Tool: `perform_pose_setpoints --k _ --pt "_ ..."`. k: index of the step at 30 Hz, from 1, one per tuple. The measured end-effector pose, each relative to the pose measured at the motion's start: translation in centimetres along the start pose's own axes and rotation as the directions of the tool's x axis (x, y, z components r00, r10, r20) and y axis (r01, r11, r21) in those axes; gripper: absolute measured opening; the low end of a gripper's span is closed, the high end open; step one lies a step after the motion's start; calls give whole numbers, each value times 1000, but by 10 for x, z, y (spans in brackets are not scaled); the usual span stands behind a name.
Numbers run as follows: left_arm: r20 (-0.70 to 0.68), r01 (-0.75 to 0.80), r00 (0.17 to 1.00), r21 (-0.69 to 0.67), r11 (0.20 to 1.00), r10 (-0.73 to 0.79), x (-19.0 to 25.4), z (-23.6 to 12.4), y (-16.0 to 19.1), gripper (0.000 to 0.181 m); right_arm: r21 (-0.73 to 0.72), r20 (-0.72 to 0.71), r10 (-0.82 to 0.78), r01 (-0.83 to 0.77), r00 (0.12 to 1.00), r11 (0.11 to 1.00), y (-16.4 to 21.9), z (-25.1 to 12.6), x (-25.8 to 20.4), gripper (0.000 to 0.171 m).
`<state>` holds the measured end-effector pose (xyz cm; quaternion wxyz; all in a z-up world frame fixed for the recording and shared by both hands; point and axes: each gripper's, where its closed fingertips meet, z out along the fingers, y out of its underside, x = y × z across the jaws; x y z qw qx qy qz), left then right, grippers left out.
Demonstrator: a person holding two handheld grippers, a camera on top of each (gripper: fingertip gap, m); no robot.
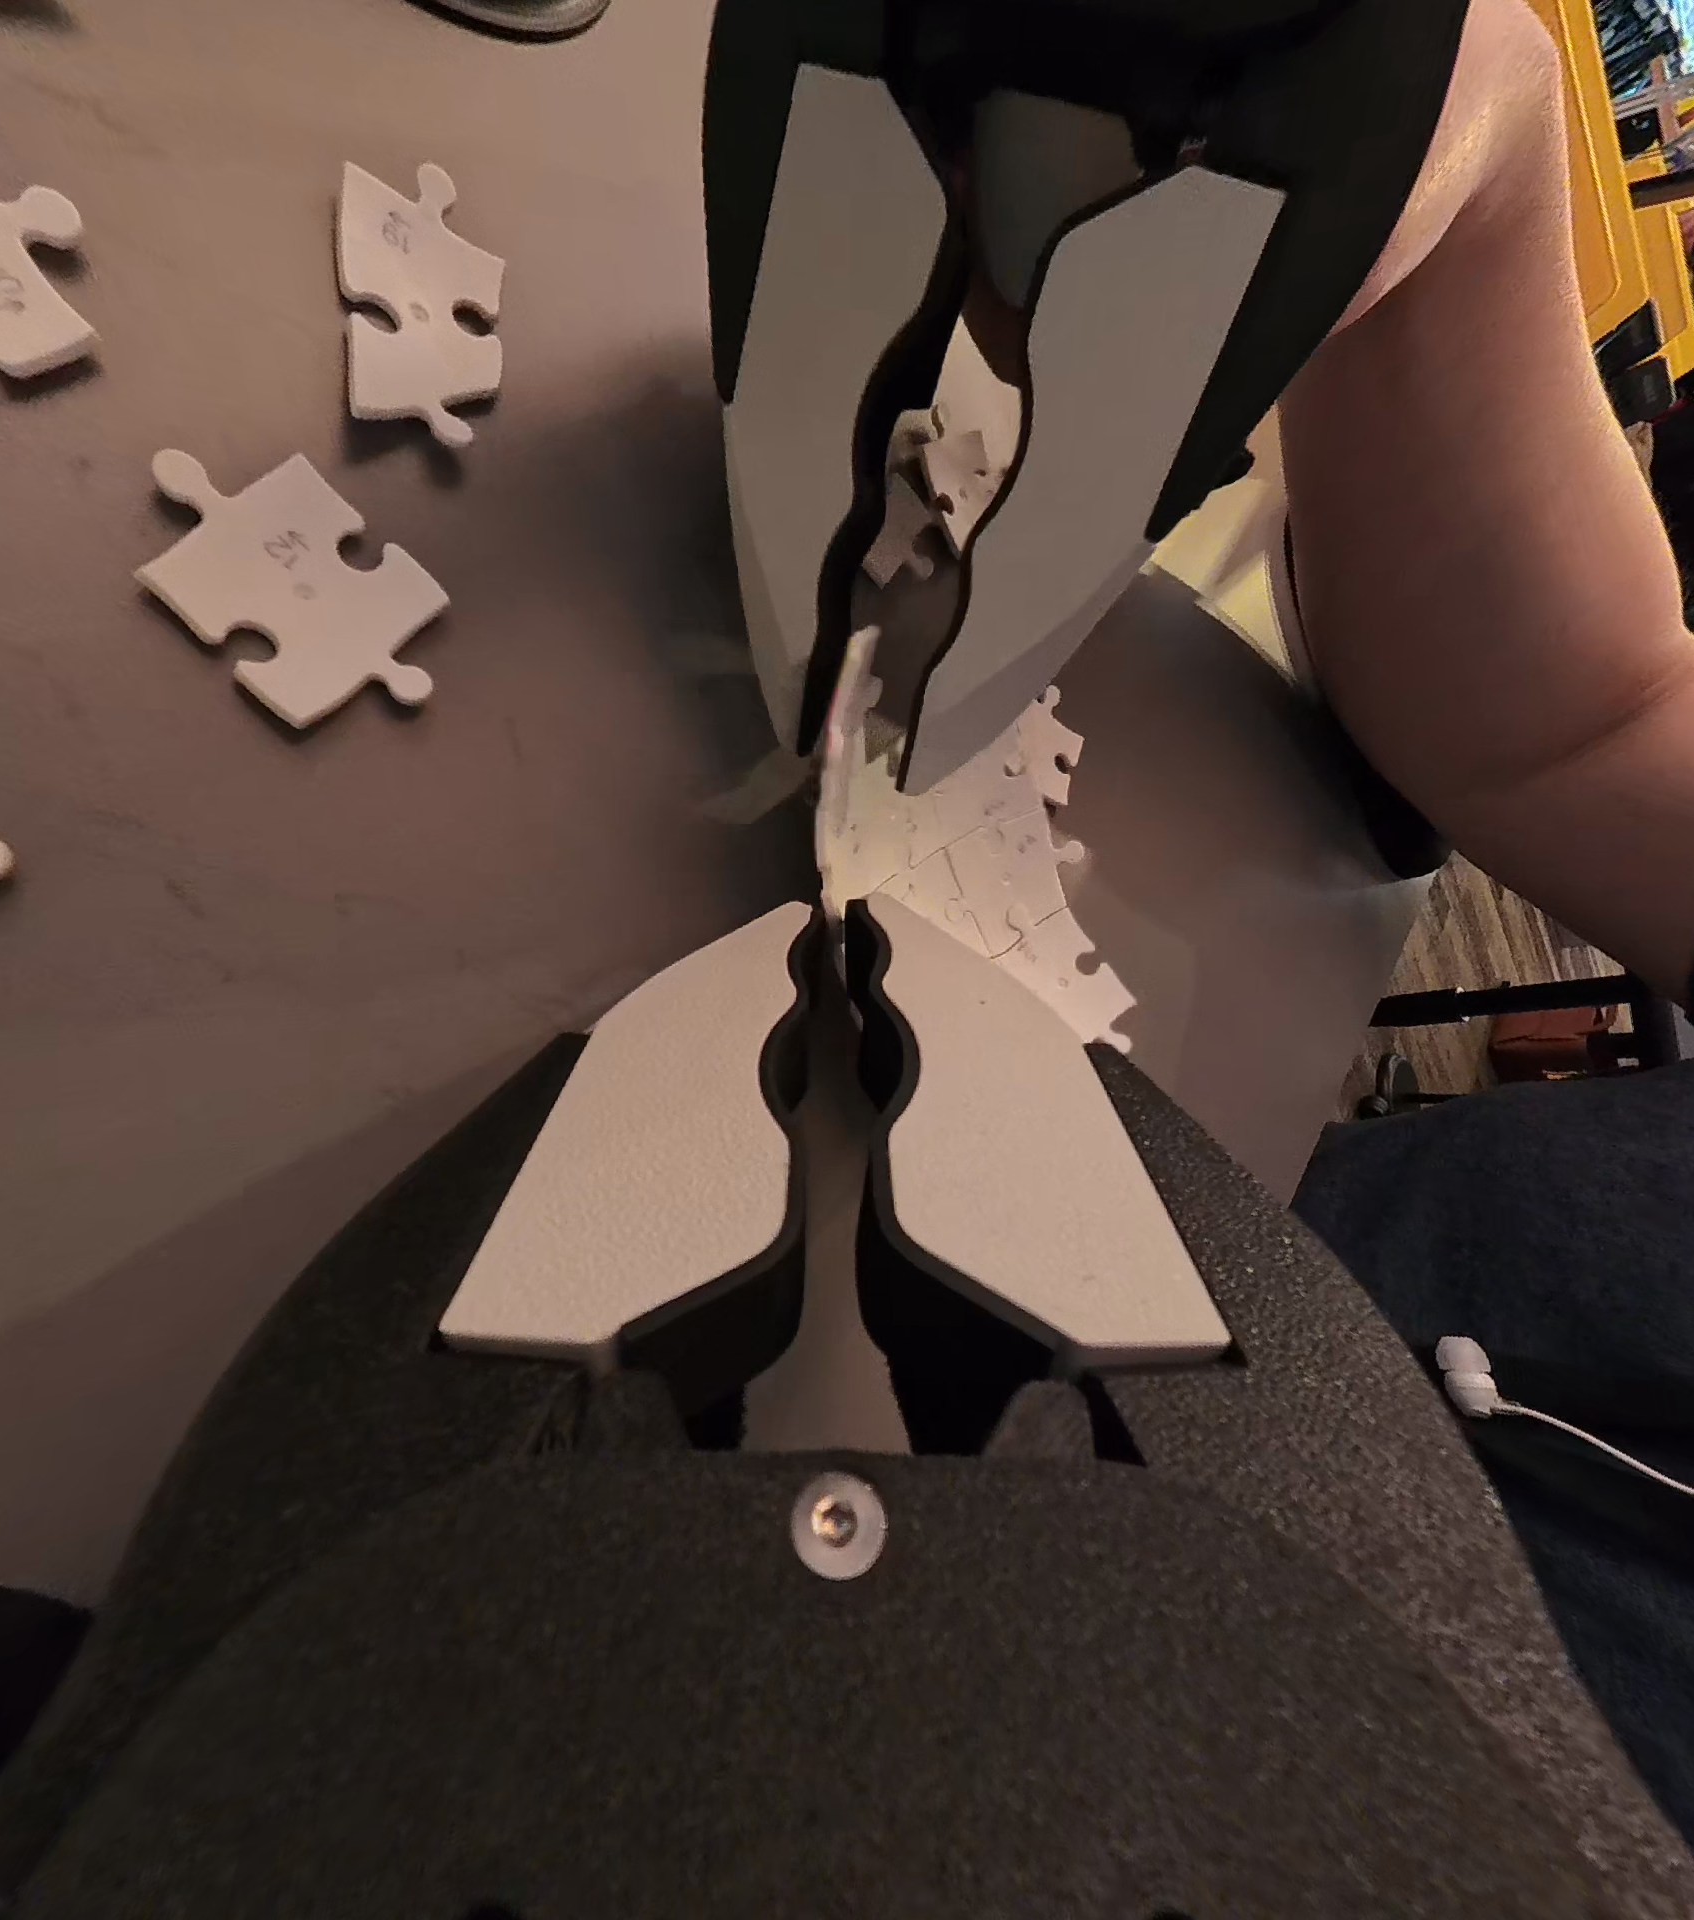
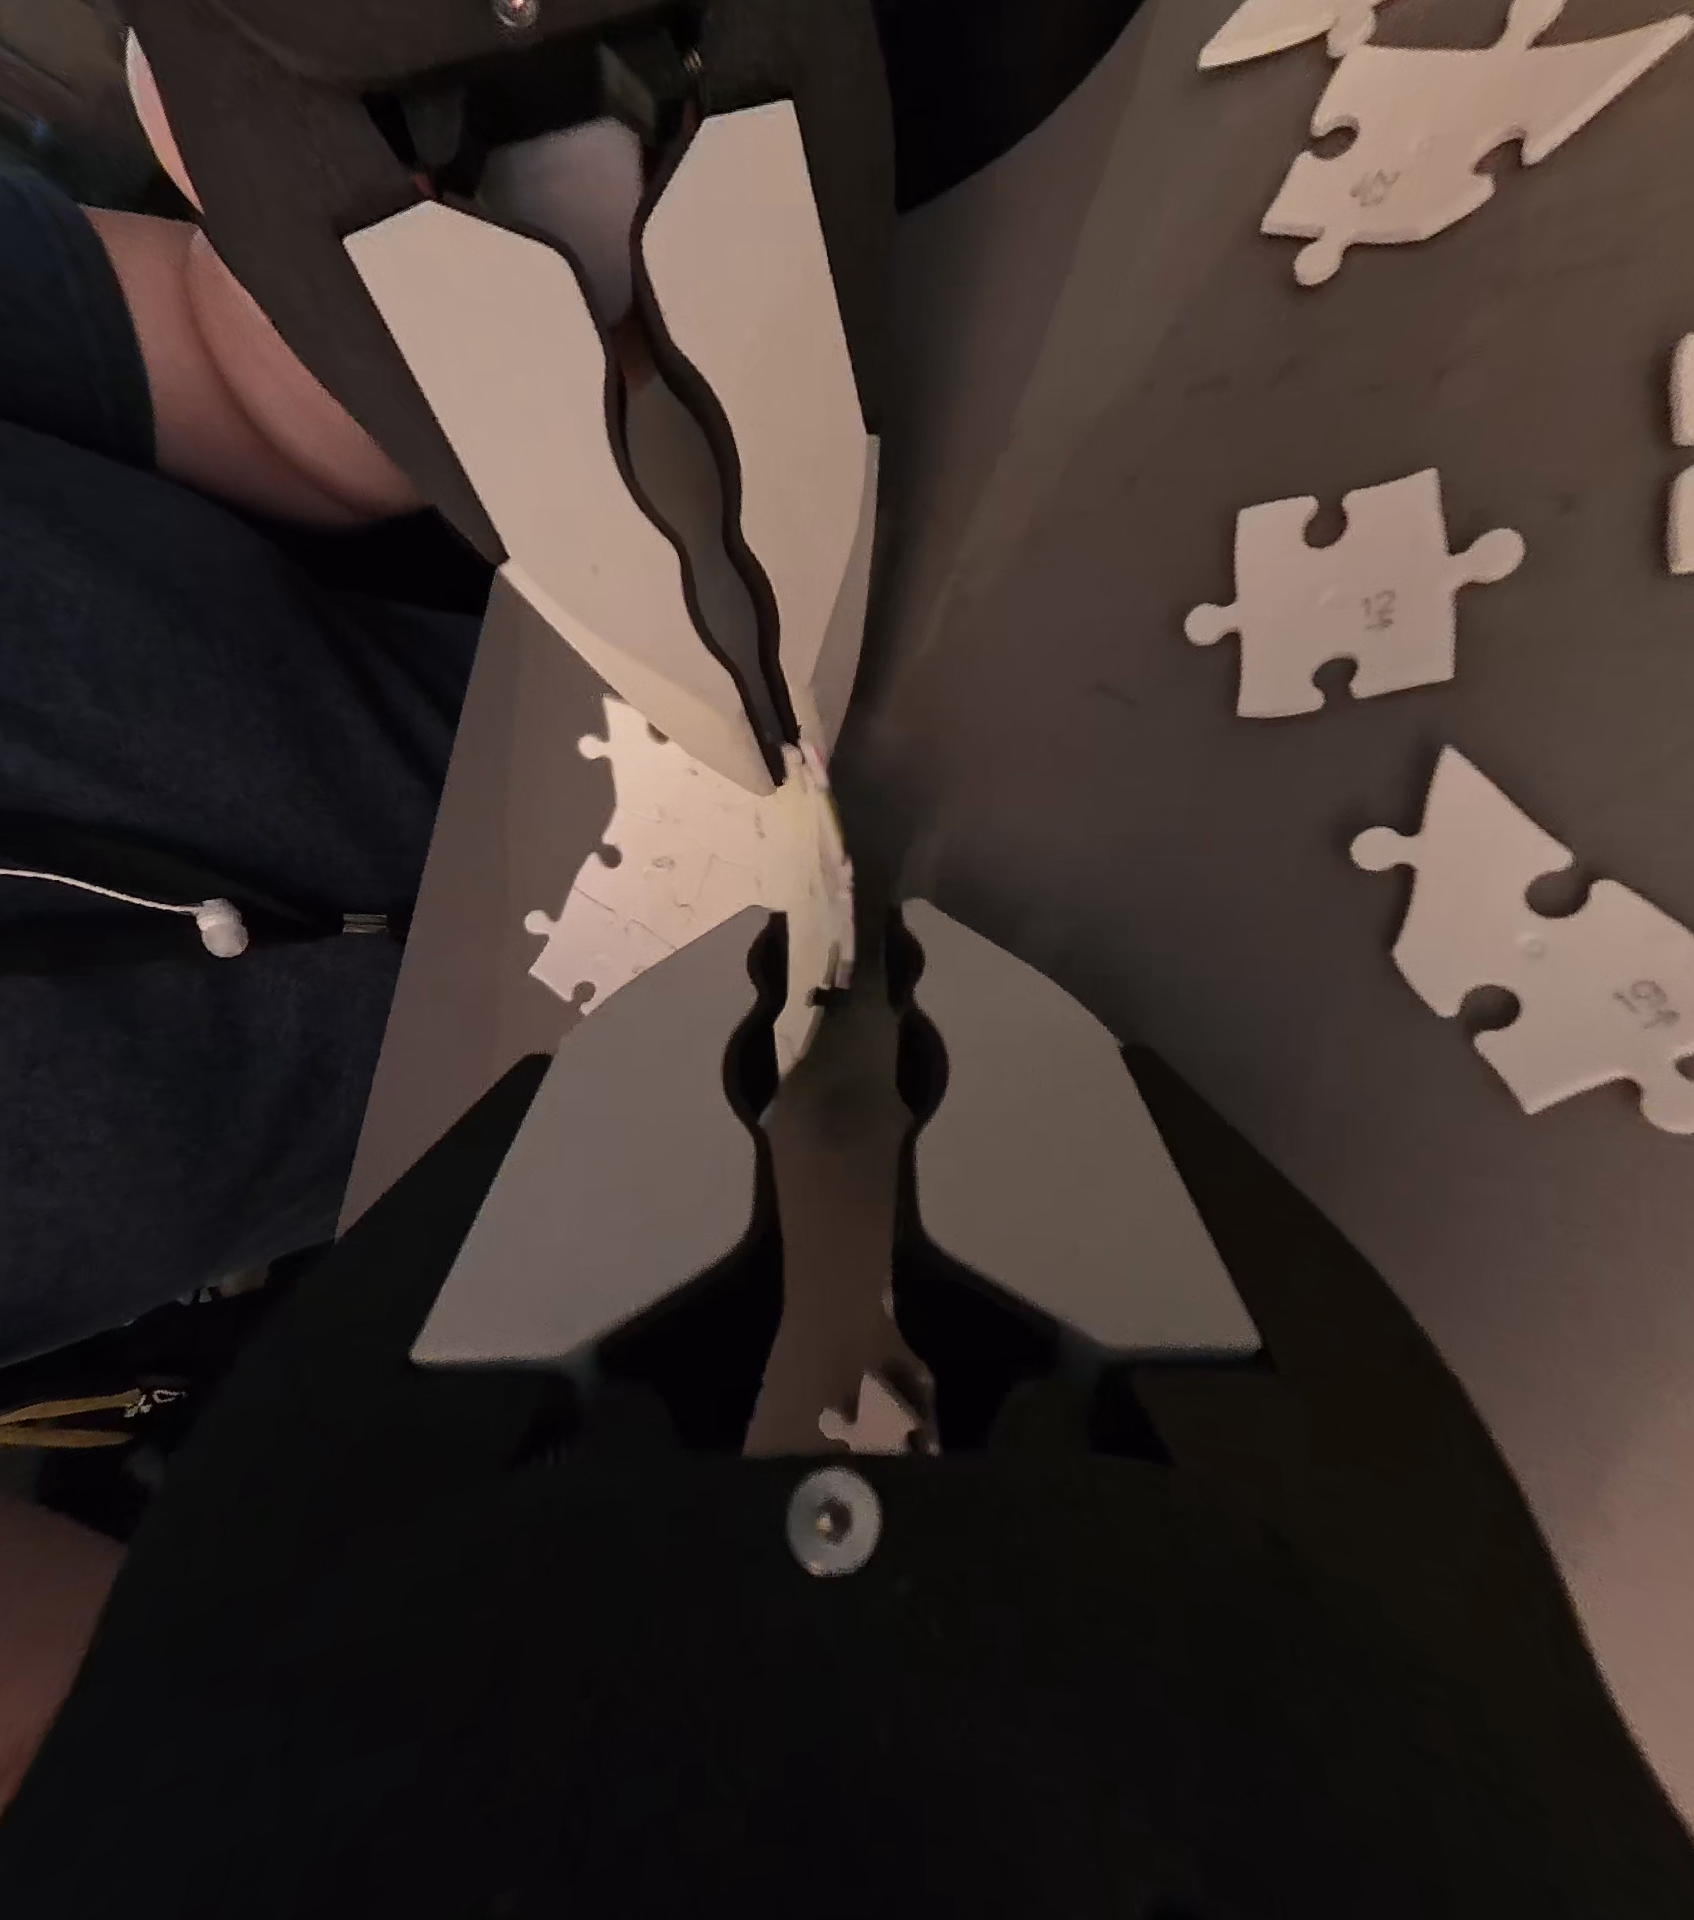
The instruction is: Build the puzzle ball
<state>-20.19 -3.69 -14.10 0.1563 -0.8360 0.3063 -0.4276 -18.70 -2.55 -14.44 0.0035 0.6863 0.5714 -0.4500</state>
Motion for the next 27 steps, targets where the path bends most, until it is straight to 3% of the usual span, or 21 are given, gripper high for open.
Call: perform_pose_setpoints --k 8,19,27 --pt "0 -3 1000 -1 1000 3 1 1 0 3 -26 10 11 -11 1000 1000 4 3 -1 4" --pt "-4 -3 1000 70 998 3 0 -1 -17 12 -20 -20 15 -16 1000 1000 1 -1 1 4" --pt "7 -21 1000 56 998 21 0 11 -21 3 -26 -19 24 -25 1000 999 3 -1 1 4"
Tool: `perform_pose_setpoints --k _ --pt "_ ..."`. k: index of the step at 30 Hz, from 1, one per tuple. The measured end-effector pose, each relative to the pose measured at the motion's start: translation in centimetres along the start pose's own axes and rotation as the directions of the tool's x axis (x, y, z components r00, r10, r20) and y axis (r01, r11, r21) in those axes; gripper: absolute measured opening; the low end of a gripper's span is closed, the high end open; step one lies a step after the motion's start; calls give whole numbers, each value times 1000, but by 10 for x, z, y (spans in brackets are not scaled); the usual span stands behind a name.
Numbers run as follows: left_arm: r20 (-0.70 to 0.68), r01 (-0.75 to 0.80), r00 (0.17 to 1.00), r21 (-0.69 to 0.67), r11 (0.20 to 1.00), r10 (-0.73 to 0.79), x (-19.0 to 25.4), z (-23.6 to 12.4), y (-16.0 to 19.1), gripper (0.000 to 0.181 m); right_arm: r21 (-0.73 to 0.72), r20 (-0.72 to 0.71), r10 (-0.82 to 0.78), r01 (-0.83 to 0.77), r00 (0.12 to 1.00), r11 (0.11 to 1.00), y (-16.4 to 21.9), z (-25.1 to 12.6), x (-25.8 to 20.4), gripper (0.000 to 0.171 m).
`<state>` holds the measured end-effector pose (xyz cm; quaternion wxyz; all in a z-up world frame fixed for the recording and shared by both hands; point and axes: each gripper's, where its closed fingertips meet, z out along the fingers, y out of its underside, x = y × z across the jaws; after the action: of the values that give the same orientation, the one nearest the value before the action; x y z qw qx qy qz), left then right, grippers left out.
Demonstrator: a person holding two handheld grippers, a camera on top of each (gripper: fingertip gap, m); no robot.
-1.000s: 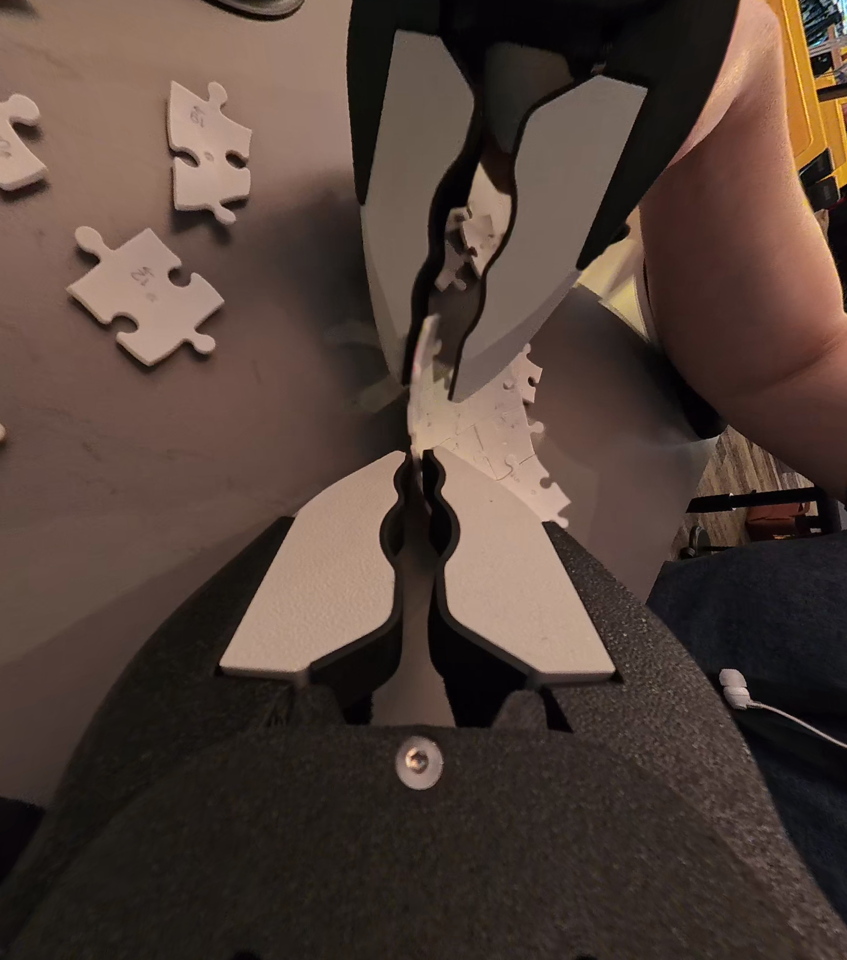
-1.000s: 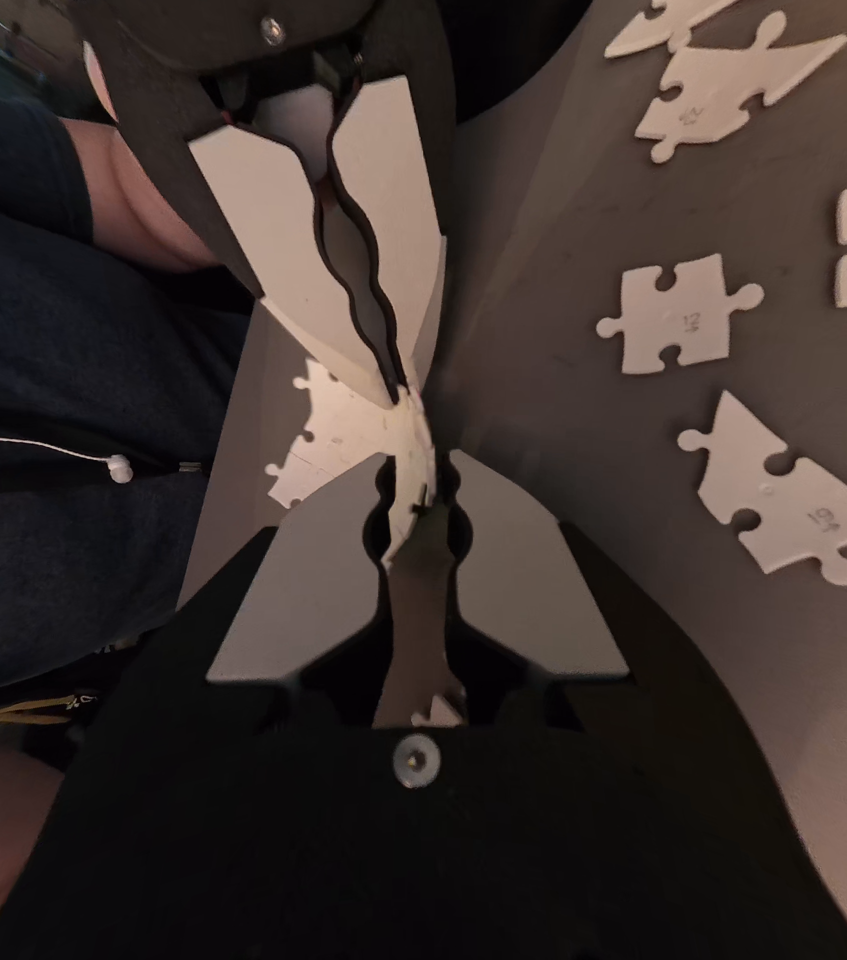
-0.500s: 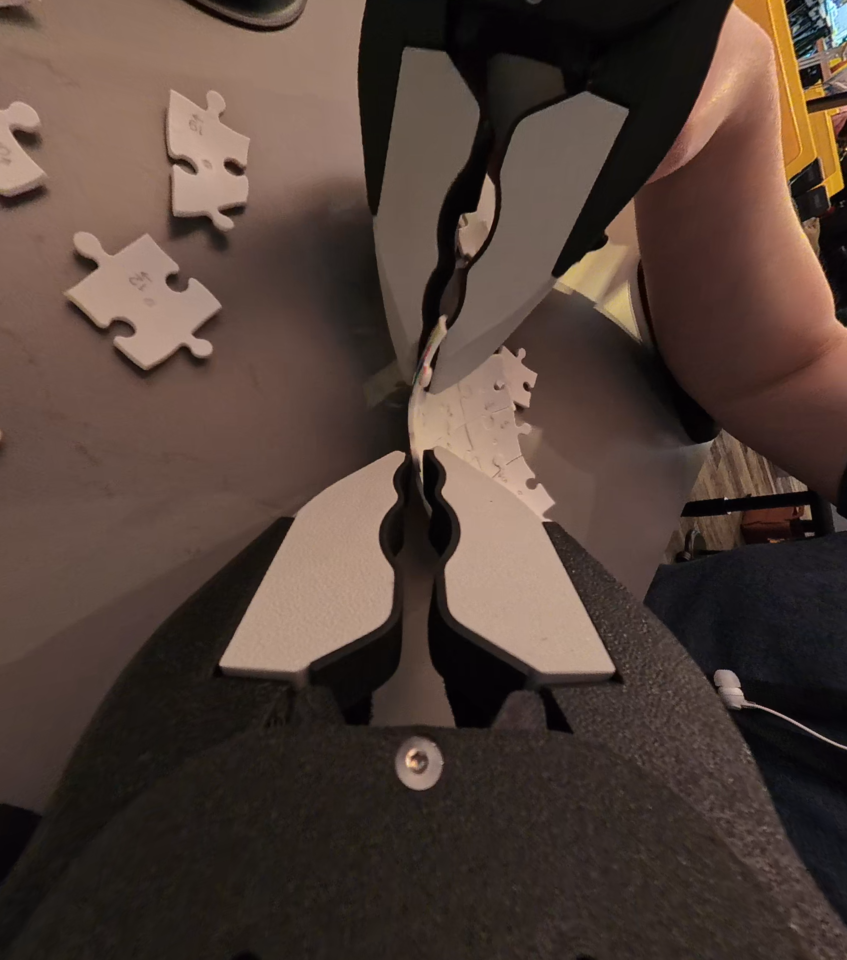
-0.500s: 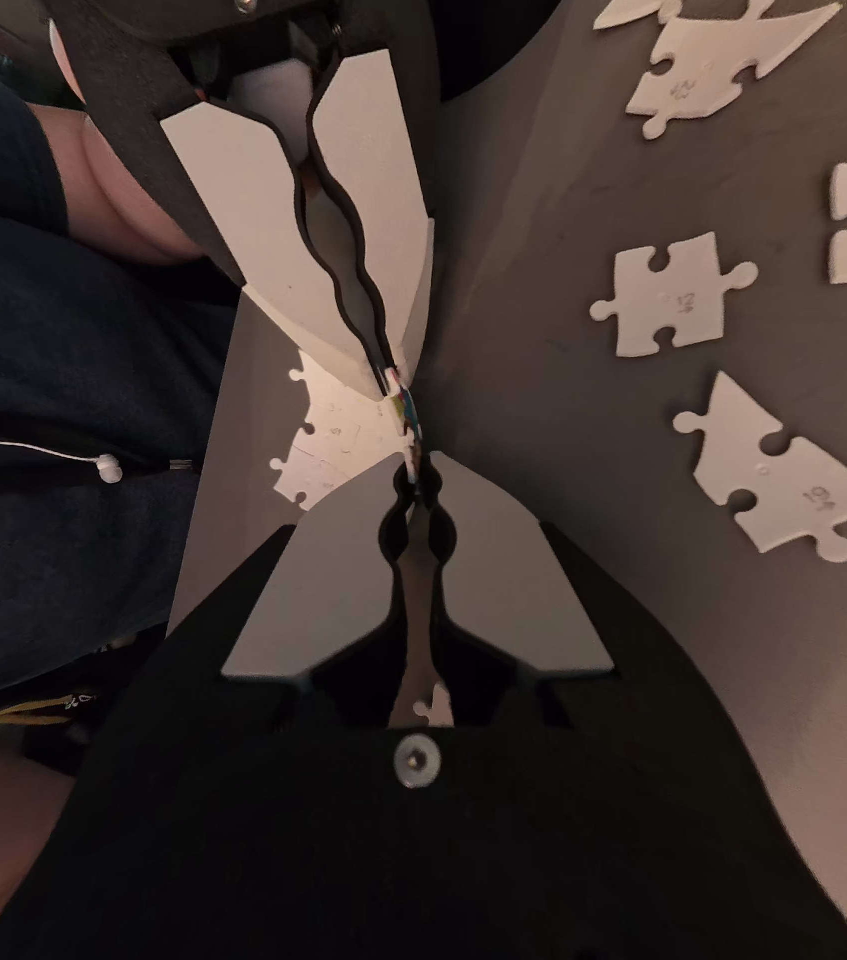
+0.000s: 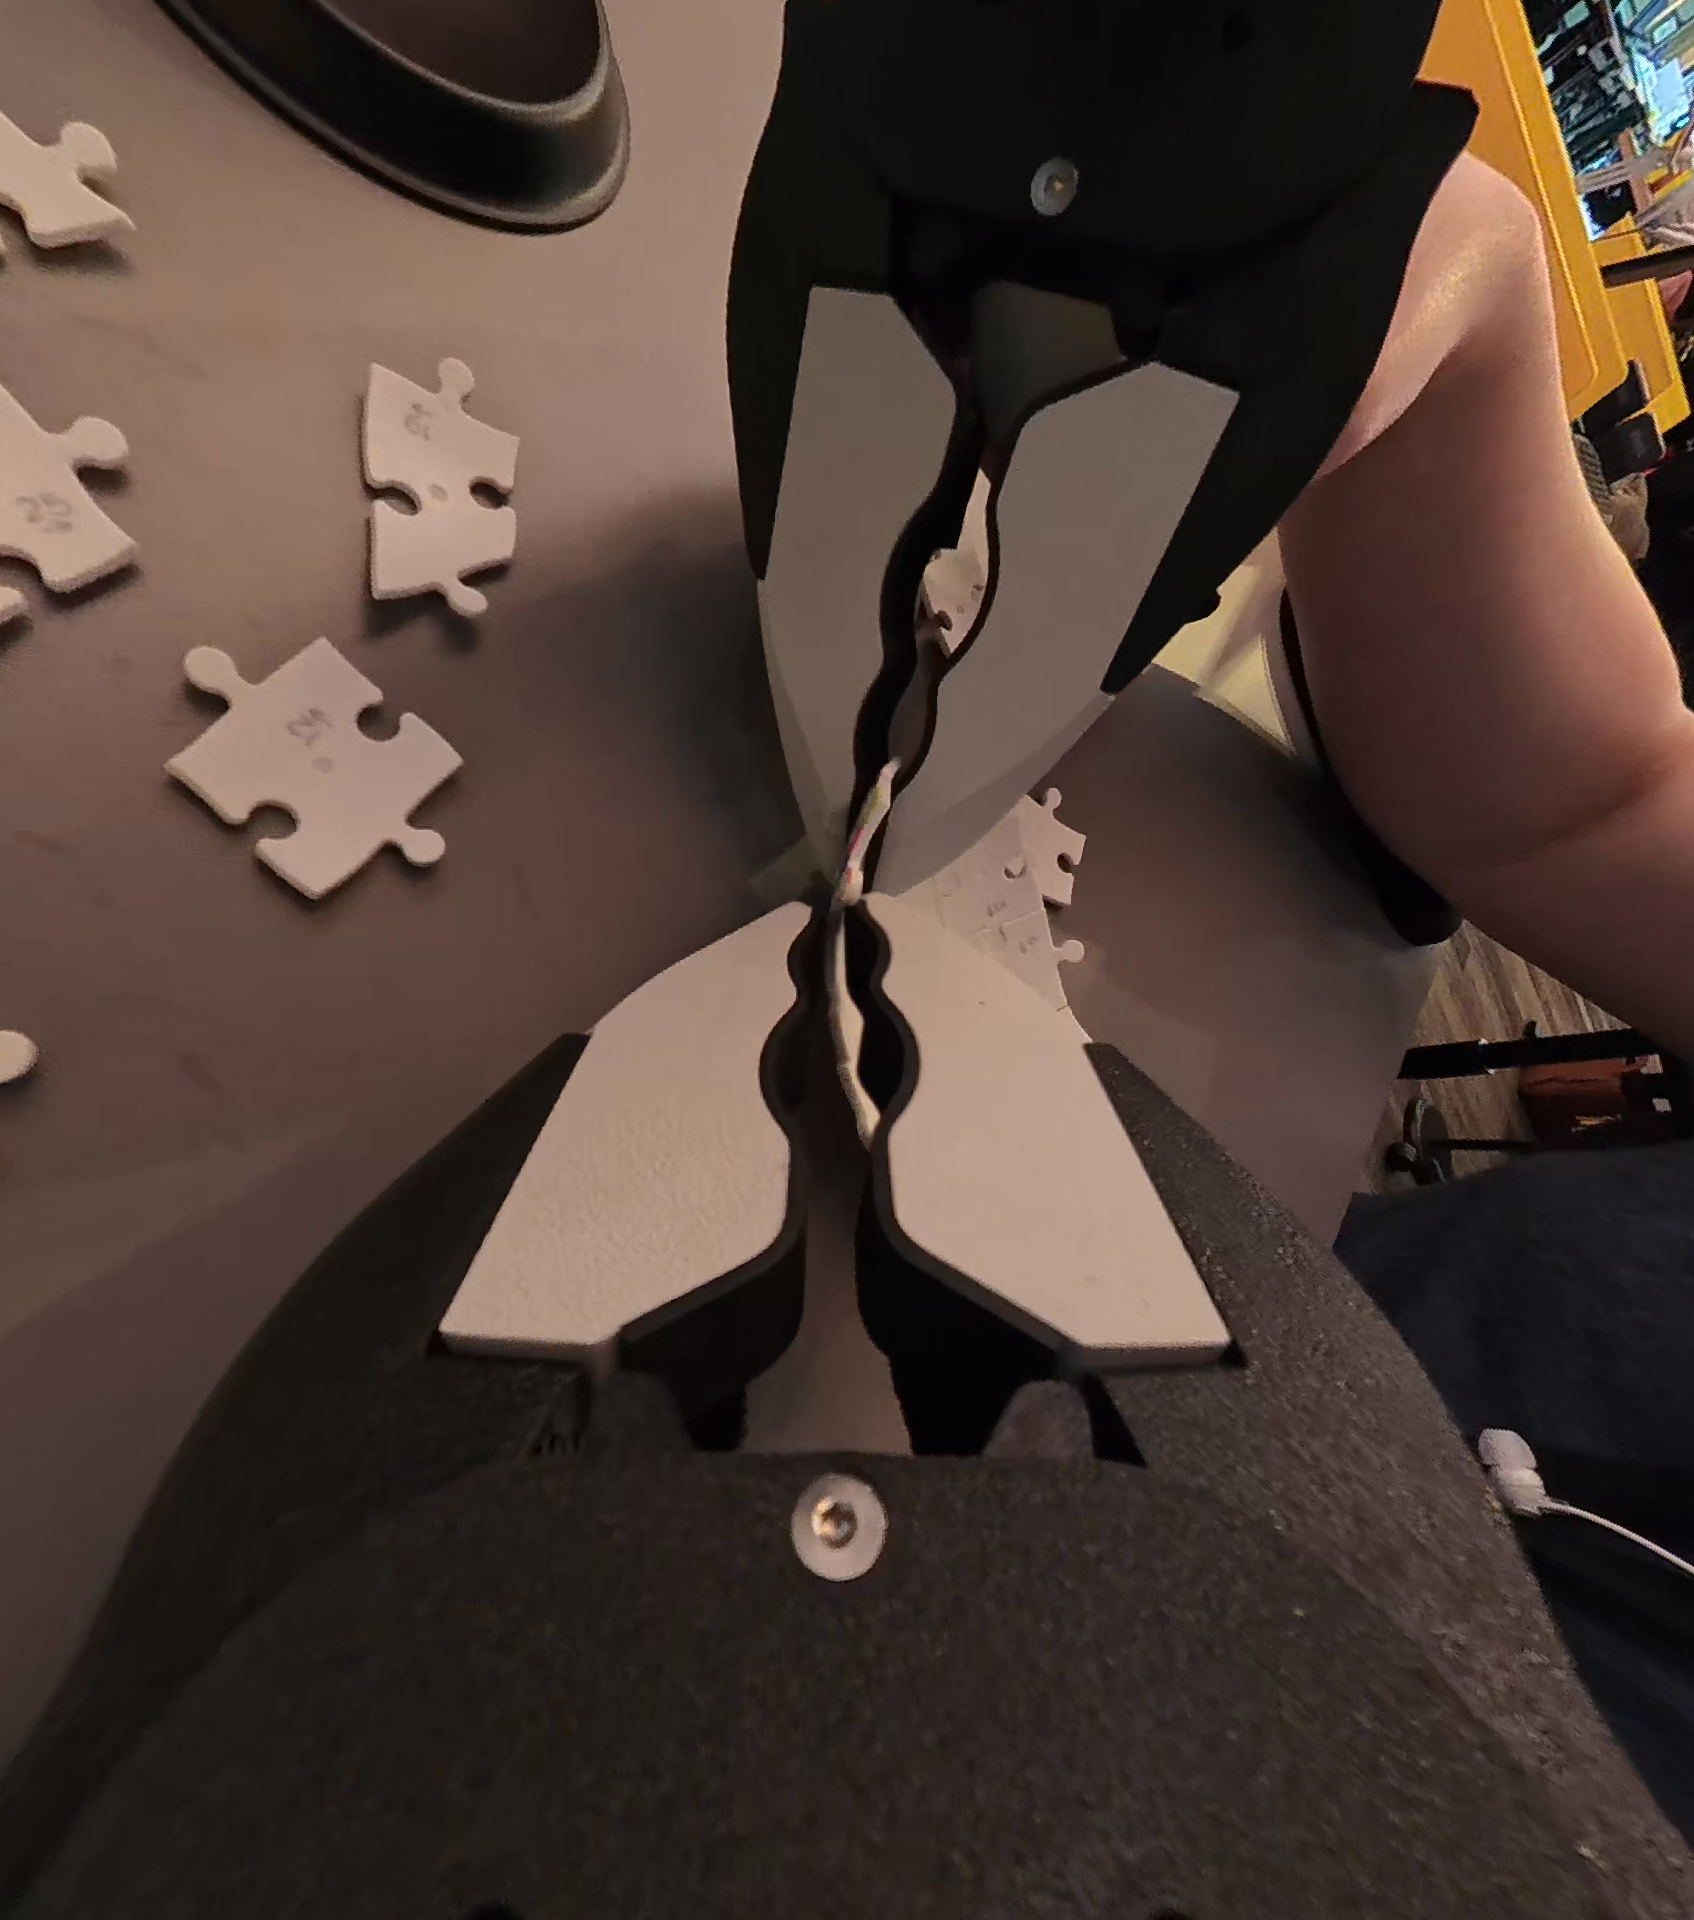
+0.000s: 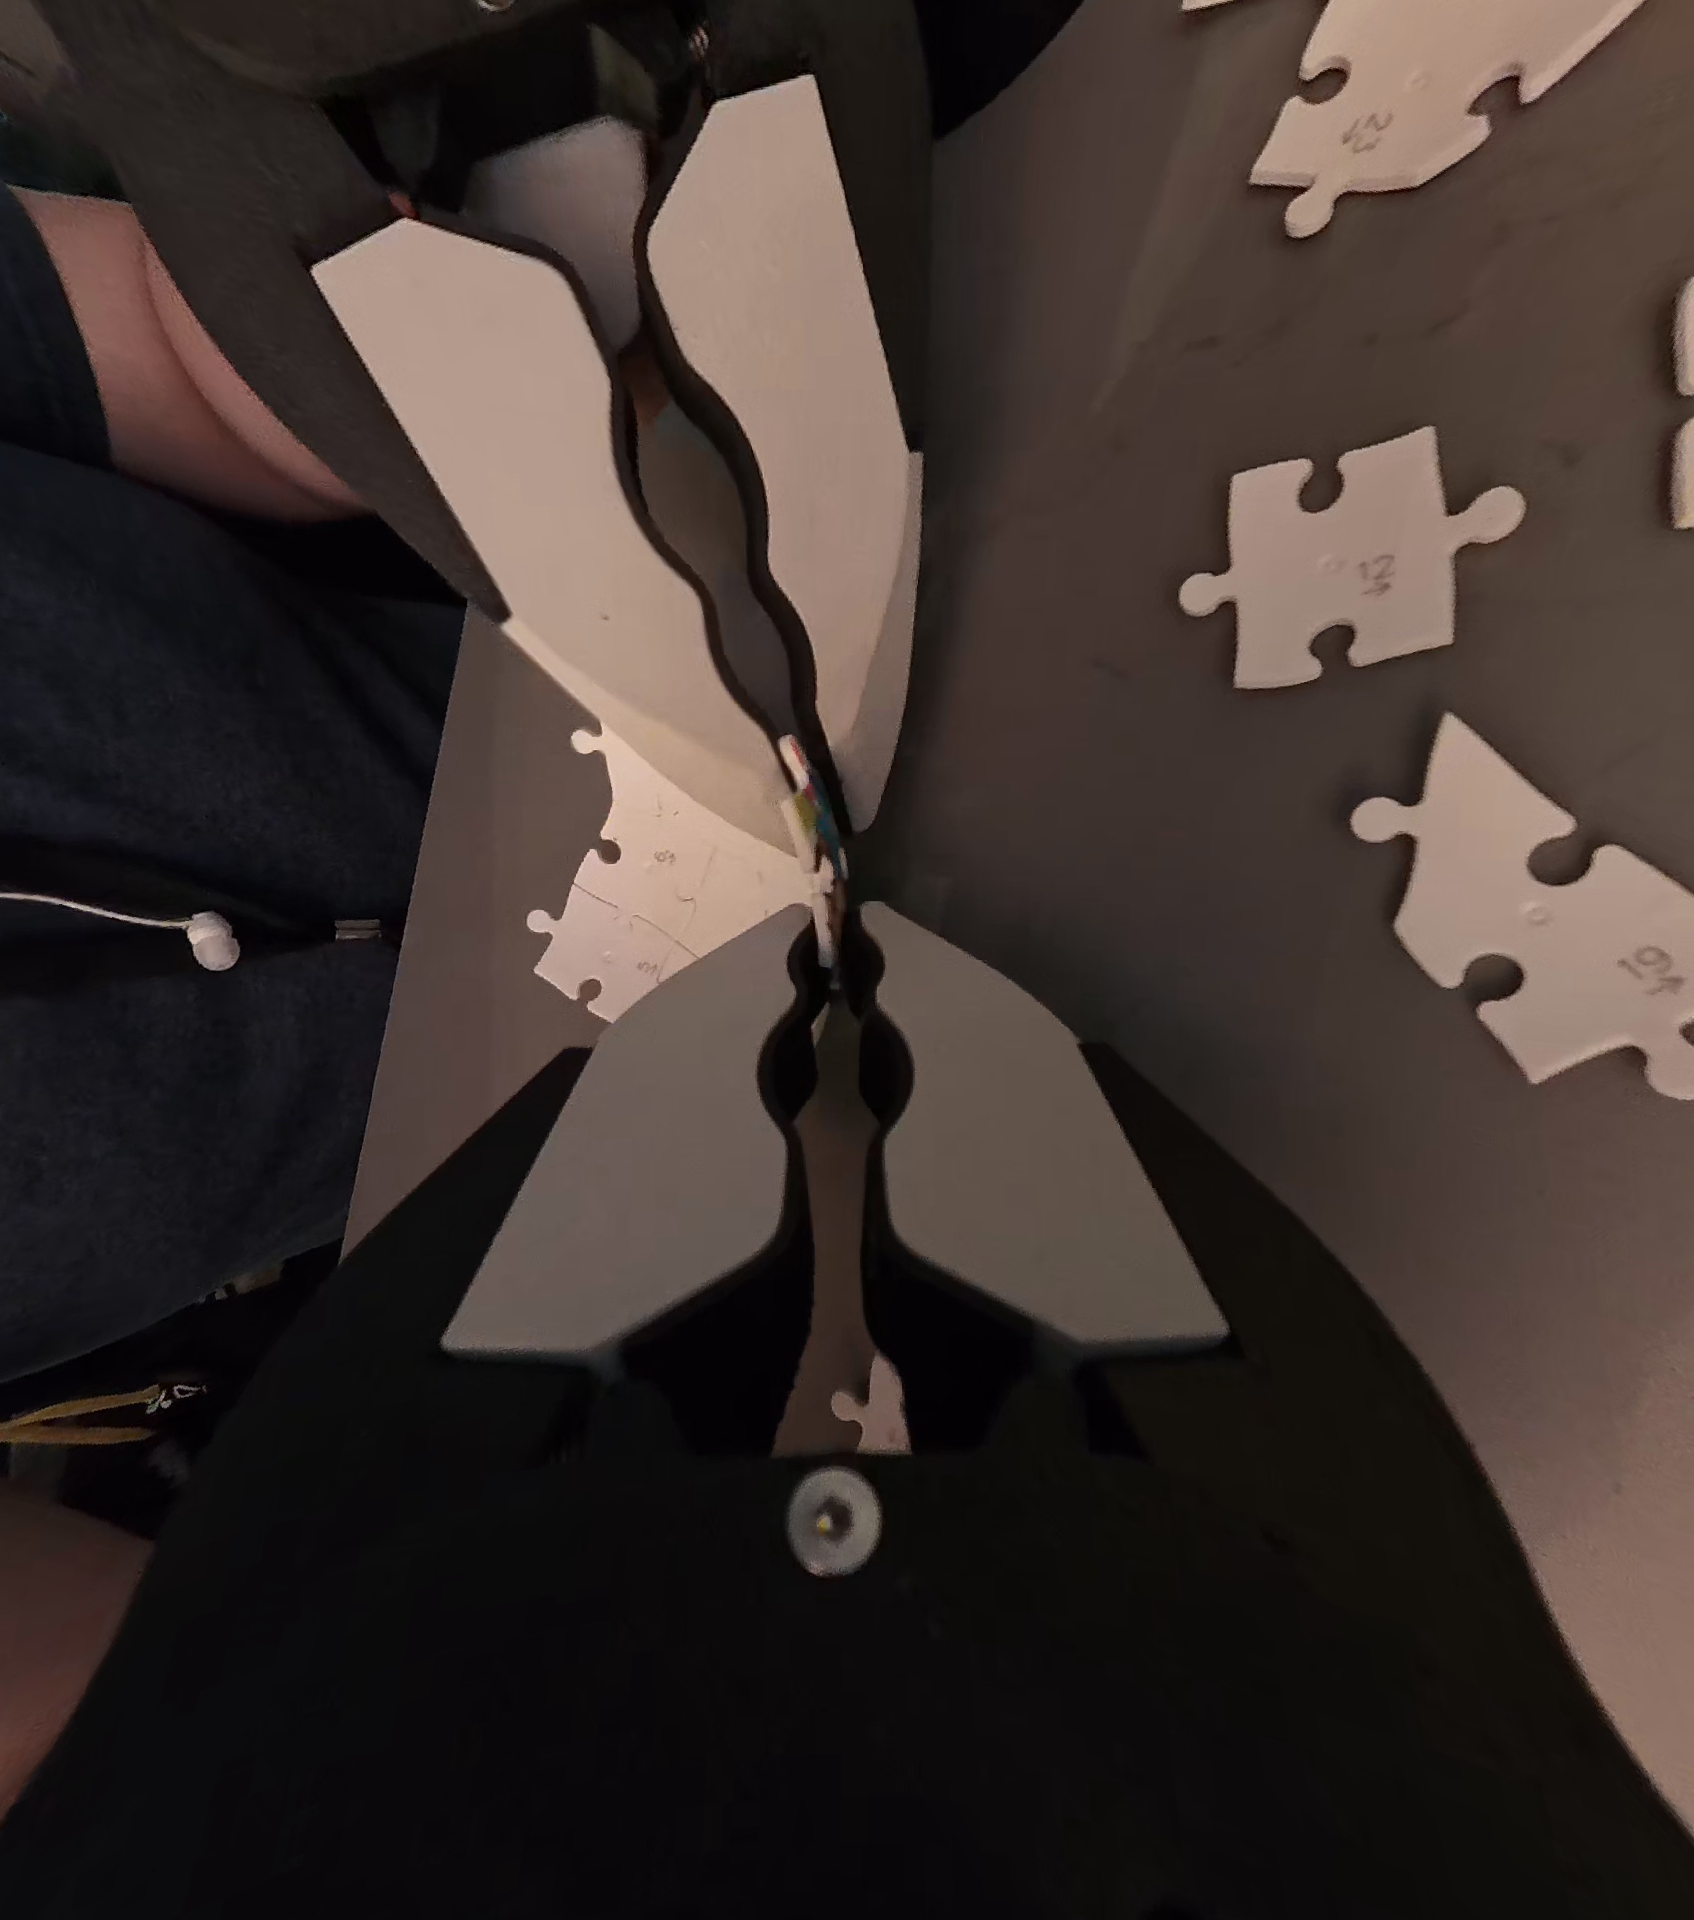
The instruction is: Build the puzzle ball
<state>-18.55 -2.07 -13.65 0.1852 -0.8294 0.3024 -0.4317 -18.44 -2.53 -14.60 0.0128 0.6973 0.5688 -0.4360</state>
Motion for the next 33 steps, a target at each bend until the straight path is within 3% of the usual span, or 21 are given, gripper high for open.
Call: perform_pose_setpoints --k 23,27,33 --pt "-21 0 1000 -27 1000 -1 -1 0 5 7 -11 8 18 -18 1000 1000 2 3 1 4" --pt "-53 10 999 -15 1000 -10 2 -2 6 2 35 20 29 -30 999 999 -3 0 2 14" --pt "-60 8 998 -8 1000 -8 2 -1 6 2 79 54 0 -4 999 997 -10 -3 -2 6"
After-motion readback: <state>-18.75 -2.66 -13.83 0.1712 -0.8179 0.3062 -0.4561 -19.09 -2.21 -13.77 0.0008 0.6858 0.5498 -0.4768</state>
